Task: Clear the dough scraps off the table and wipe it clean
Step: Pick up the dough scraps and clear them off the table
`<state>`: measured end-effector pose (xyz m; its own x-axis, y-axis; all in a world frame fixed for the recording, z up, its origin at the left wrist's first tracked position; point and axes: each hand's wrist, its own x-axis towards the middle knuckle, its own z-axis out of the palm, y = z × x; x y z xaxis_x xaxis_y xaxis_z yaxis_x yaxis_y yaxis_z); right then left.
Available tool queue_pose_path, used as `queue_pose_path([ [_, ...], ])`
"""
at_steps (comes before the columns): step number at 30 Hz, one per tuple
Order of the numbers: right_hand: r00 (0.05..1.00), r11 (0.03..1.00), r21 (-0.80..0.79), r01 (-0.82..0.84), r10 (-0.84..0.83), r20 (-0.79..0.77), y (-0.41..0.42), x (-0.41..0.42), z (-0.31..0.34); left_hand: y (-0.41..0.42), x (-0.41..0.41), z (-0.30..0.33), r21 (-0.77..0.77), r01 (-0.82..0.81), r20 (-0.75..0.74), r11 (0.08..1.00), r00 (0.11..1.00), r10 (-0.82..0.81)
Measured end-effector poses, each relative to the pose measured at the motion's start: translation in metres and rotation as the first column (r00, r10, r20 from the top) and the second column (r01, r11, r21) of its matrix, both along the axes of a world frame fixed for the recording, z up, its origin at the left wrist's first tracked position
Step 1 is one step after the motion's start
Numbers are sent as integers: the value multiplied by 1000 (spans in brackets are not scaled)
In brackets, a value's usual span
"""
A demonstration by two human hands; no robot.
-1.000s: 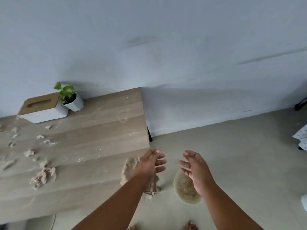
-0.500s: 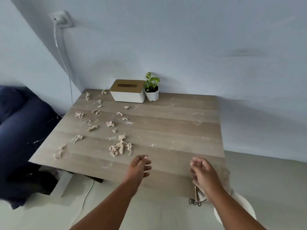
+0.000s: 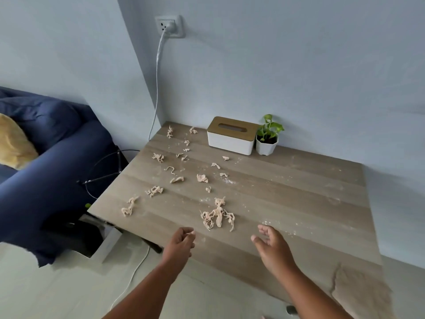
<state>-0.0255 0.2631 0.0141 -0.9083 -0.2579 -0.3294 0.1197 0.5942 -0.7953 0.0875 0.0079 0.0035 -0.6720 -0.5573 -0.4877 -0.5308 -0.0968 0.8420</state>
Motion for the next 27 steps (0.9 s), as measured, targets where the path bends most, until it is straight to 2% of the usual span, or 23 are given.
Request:
queue_pose_path([
  [4,996,995,56,-88,89,-15,-37,-11,-9,-21,-11,-8,-56,43,19,997,999,-42],
  [9,978,975,154,-160,177,-107,-79,-25,-24,-40,-34,-20,-118,70,49,991,997,-65],
  [12,942,923,311,-228,289,-167,-100,-30,-33,-53,-52,-28,-186,91,55,978,995,-82],
  [16,871,824,477,-306,444,-209,-121,-40,-51,-74,-77,-36,-354,182,112,917,982,-152],
  [18,850,790,505,-347,493,-187,-130,-45,-59,-82,-90,-37,-458,239,149,856,970,-191],
  [21,779,763,511,-395,573,-254,-140,-50,-67,-92,-111,-35,-639,385,246,666,923,-297],
  [24,671,737,539,-408,642,-370,-147,-59,-74,-101,-138,-32,-711,491,323,503,864,-386],
  [27,600,729,574,-372,661,-451,-147,-67,-81,-106,-163,-32,-720,569,396,397,807,-438],
])
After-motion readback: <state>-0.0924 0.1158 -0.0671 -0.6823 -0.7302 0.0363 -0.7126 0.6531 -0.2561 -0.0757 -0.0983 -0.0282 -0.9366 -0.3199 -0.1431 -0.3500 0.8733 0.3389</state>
